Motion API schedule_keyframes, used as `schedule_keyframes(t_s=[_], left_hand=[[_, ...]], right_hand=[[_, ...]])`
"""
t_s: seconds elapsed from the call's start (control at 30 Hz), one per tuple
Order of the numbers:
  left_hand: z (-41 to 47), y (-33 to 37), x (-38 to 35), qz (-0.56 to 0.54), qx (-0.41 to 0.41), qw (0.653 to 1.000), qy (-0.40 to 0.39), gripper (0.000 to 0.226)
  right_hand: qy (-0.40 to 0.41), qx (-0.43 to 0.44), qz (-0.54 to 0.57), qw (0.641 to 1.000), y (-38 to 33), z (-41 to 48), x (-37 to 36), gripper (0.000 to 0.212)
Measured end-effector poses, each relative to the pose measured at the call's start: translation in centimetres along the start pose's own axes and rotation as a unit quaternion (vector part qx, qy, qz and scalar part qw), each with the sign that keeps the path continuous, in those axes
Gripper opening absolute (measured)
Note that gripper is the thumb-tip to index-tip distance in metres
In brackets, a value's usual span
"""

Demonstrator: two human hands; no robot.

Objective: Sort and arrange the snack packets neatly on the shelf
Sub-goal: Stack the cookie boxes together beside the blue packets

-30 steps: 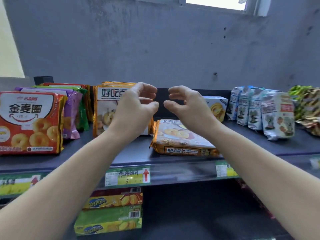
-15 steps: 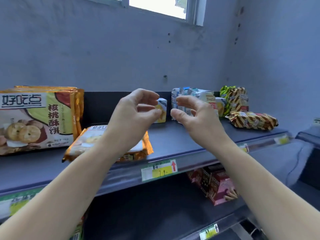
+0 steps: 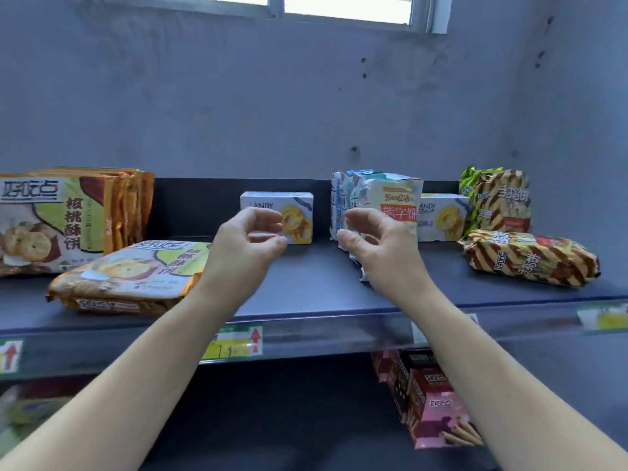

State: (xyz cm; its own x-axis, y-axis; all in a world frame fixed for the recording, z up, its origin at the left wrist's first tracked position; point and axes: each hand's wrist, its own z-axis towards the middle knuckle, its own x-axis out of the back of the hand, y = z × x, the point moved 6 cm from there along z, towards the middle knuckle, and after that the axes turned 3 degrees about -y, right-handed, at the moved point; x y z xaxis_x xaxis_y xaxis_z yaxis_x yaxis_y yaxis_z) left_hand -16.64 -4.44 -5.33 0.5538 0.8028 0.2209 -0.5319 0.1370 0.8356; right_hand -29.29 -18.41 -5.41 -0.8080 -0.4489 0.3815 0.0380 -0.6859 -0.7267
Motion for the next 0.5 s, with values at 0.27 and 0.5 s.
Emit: schedule_keyframes(t_s=[0.27, 0.5], left_hand=[[2.0, -2.1, -0.3, 0.036, 0.05, 0.994, 0.091, 0.019], [5.1, -2.8, -0.7, 0.035, 0.055, 0.992, 0.108, 0.018]], right_hand=[[-0.062, 0.009, 0.045, 0.997, 1.7, 2.8, -4.0, 0.032], [-0.043, -0.002, 0.052, 0.998, 2.6, 3.8, -4.8, 0.035]])
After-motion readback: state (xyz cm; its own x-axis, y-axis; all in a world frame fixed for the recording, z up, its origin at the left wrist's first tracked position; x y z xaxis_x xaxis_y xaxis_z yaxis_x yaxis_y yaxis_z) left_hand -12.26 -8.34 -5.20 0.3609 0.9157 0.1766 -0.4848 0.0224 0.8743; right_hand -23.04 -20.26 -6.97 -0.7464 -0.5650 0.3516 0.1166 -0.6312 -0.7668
